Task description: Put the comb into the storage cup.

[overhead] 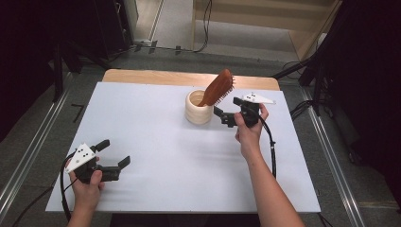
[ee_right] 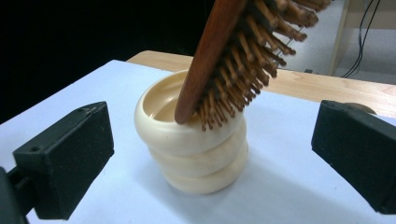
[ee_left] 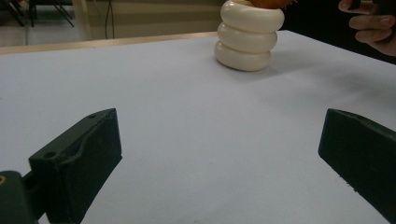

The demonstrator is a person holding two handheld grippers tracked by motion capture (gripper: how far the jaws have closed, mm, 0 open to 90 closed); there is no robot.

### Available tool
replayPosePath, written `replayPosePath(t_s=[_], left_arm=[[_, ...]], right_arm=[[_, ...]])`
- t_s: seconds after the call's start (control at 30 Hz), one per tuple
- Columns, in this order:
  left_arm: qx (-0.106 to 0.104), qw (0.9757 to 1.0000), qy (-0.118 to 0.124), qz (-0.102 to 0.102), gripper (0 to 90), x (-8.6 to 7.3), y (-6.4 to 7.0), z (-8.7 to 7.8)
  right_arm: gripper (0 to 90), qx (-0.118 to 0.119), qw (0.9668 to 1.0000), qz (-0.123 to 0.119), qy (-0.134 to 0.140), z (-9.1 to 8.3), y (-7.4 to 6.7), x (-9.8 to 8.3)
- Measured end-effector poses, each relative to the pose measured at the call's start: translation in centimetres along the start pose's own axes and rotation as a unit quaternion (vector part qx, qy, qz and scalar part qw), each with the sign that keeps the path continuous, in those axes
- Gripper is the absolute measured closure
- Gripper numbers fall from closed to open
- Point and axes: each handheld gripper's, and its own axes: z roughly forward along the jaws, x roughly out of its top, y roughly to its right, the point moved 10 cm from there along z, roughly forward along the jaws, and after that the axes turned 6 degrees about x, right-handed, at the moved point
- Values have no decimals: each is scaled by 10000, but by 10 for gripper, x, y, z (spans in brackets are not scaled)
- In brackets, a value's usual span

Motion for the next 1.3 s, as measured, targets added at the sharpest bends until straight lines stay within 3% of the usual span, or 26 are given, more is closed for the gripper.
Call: replayPosePath(t_s=[0.3, 0.6, 0.9, 1.3], left_arm=[[-12, 10000, 1, 31, 0, 0, 1, 0], [-9, 10000, -6, 45, 0, 0, 1, 1], [1, 10000, -11, 53, 0, 0, 1, 0], [17, 10000, -19, 71, 0, -1, 1, 0]], right_arm=[[0, -38, 10000, -37, 19, -19, 2, -17], [0, -80, 9997, -245, 51, -38, 2, -33], [0, -136, 9996, -242, 93, -55, 7, -47], [0, -275, 9989, -372, 99, -80, 13, -60]])
